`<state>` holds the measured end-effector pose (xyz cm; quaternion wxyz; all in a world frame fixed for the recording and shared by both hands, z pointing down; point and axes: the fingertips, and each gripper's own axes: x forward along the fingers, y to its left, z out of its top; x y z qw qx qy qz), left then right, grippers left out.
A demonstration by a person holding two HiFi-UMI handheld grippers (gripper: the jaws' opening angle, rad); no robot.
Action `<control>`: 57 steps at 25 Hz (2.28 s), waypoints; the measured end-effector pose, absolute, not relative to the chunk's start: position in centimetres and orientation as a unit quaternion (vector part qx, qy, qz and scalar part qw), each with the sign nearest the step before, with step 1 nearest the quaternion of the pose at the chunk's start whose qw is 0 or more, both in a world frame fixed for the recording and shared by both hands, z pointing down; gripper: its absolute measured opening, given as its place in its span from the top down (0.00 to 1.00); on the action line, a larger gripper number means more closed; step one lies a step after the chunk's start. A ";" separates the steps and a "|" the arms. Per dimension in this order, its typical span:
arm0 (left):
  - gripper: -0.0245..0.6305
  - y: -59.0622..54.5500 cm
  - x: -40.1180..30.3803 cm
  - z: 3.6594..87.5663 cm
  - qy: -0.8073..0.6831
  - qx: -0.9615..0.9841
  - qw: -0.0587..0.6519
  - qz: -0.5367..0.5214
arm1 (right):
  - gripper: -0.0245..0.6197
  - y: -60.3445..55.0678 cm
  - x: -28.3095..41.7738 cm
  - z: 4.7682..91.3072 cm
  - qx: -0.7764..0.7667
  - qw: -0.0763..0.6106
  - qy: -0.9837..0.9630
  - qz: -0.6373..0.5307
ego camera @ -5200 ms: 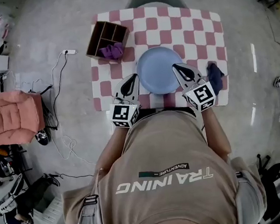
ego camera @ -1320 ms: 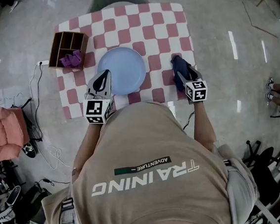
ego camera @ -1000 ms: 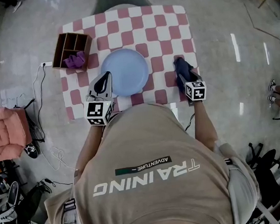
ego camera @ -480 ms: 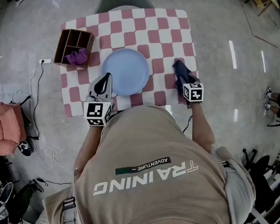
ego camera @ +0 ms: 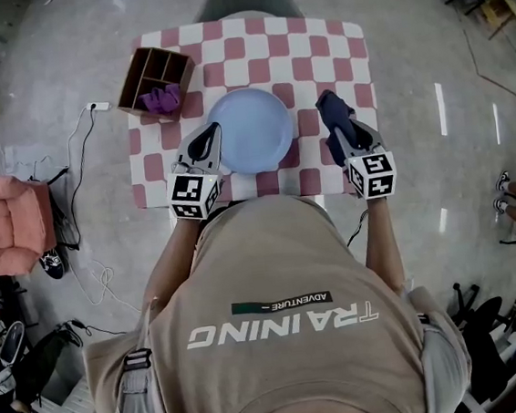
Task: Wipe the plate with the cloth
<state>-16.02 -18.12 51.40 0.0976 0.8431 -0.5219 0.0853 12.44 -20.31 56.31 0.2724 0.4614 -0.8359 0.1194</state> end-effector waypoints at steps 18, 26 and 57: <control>0.94 -19.8 -18.9 50.4 -0.531 0.839 0.082 0.086 | 0.75 -21.6 -2.4 51.2 0.326 0.226 -0.916 0.056; 0.94 -18.6 -20.6 51.9 -0.540 0.831 0.095 0.091 | 0.75 -22.1 -4.5 54.7 0.301 0.269 -0.912 0.074; 0.94 -16.6 -26.5 54.7 -0.574 0.805 0.133 0.065 | 0.76 -12.6 -11.1 71.3 0.111 0.531 -0.827 0.147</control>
